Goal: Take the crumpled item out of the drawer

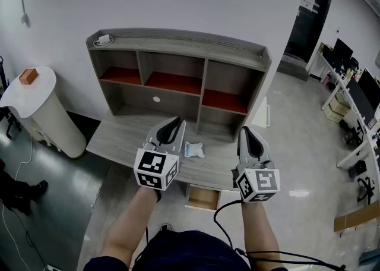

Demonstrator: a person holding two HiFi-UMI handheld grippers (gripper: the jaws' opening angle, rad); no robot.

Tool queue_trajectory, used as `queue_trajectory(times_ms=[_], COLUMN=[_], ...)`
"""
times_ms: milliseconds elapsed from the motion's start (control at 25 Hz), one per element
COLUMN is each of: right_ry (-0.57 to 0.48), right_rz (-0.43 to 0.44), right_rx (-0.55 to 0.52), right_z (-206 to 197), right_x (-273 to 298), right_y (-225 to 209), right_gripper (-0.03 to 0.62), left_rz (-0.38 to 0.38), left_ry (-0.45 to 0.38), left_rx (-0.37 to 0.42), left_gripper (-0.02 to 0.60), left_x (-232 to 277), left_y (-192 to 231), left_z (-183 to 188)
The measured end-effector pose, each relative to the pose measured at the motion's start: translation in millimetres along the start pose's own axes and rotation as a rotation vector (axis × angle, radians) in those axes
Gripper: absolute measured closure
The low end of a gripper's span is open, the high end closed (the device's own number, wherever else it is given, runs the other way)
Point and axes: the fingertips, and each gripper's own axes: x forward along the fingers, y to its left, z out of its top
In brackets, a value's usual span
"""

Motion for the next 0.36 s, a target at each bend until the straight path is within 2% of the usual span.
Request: queue_trajectory(times_ms=[360], right_ry=[-0.002], right_rz=[0.009], right_rx=[0.011], right_z=[-3.1], right_x=[2.8], right_y=[-14.8], right_gripper=[0.587], left_rz=[0.012], left_ry=[0.007], left_rx=[0.0], left_gripper=[0.548], left_x=[10.3], left_y=[-6.4], left_z=[-2.3])
